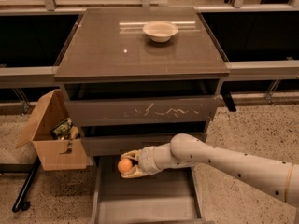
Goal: Pick orange from bottom drawer and place on counter
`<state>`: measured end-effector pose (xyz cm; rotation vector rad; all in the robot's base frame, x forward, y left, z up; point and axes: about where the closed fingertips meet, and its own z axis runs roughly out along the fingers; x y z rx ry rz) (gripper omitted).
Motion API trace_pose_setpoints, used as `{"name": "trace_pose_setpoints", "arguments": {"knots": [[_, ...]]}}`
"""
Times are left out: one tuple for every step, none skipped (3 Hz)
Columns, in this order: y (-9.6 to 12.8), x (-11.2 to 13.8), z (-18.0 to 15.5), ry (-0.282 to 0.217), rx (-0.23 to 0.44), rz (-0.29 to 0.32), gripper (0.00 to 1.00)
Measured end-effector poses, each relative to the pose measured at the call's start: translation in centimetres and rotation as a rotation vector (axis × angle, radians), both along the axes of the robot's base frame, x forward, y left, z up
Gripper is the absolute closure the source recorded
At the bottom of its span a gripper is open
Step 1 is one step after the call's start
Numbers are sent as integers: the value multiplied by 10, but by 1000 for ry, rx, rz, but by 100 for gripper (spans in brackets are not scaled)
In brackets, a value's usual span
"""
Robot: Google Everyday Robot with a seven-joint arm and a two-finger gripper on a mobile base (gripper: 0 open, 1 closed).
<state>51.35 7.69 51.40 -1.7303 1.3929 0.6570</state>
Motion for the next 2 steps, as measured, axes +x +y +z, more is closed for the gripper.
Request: {"name": "trace_pose_setpoints", "arguments": {"knots": [[0,0,0,0,0,0,100],[7,9,33,13,14,16,100]]}}
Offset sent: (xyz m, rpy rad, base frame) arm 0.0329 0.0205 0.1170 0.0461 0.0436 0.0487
